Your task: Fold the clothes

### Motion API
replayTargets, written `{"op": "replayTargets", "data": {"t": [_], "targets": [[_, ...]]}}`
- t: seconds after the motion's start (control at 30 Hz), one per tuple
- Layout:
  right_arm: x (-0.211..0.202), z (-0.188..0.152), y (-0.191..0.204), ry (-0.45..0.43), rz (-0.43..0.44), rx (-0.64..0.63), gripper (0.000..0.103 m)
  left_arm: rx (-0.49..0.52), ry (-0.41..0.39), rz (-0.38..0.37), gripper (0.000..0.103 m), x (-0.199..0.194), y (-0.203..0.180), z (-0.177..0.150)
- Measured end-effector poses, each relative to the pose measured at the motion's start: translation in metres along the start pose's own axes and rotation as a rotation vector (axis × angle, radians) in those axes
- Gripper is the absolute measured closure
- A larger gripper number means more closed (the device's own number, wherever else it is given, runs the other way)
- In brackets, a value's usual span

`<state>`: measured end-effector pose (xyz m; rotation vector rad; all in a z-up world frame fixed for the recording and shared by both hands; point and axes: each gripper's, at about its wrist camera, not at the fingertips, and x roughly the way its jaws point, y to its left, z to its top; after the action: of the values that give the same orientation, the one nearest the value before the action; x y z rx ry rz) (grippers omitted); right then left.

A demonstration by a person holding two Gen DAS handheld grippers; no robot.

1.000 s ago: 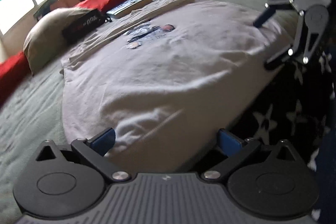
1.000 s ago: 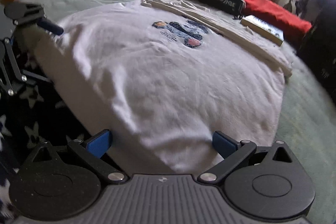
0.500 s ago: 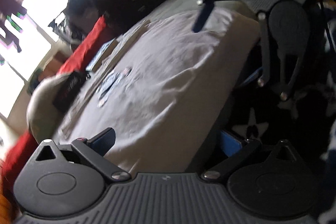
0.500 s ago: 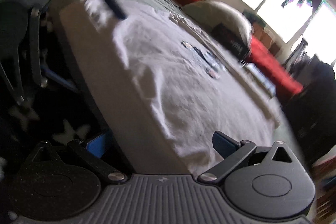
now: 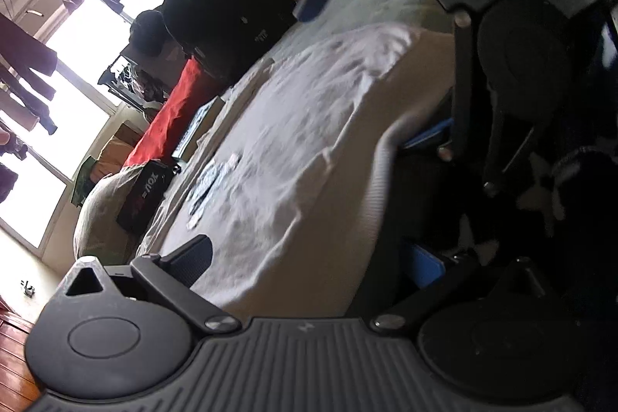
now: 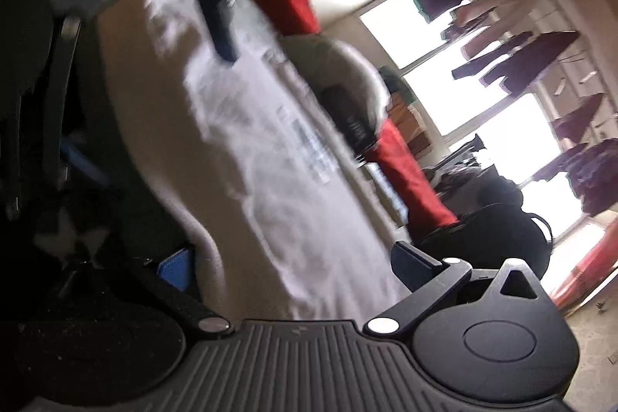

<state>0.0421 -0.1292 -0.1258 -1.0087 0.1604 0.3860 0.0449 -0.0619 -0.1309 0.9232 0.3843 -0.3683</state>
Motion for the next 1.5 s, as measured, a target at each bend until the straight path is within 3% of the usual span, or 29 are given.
{"op": "replayTargets", "data": {"t": [0.1, 0.3, 0.4, 0.57, 0.77, 0.9, 1.13, 1.37, 1.5], "targets": [[-0.005, 0.004, -0.010, -0.024, -0.014, 0.032, 0.000, -0.016, -0.023, 0.016, 0.001, 0.000, 0.001, 0.004], [-0.003, 0.004, -0.021, -0.026, -0.004, 0.063, 0.000, -0.102, -0.053, 0.140, 0.001, 0.004, 0.020, 0.005], [-0.002, 0.005, -0.021, -0.027, 0.023, 0.075, 0.000, -0.149, -0.076, 0.147, 0.001, 0.000, 0.032, 0.009], [0.011, 0.009, -0.002, -0.021, 0.047, 0.003, 0.000, -0.132, -0.102, 0.150, 0.001, -0.005, 0.037, 0.017], [0.021, 0.010, -0.014, 0.007, -0.063, 0.097, 0.000, -0.071, -0.077, 0.087, 0.001, 0.001, 0.025, 0.007], [0.019, 0.010, -0.023, -0.009, -0.093, 0.143, 0.000, 0.010, -0.065, 0.166, 0.001, 0.010, 0.011, 0.007], [0.024, -0.002, -0.025, 0.030, -0.096, 0.152, 0.000, 0.032, 0.010, 0.297, 0.001, 0.015, 0.023, -0.005], [0.029, -0.015, -0.028, 0.070, -0.099, 0.162, 0.000, 0.071, 0.099, 0.360, 0.001, 0.007, 0.039, -0.043], [0.029, -0.016, -0.028, 0.074, -0.115, 0.150, 0.000, 0.086, 0.117, 0.393, 0.001, 0.006, 0.045, -0.046]]}}
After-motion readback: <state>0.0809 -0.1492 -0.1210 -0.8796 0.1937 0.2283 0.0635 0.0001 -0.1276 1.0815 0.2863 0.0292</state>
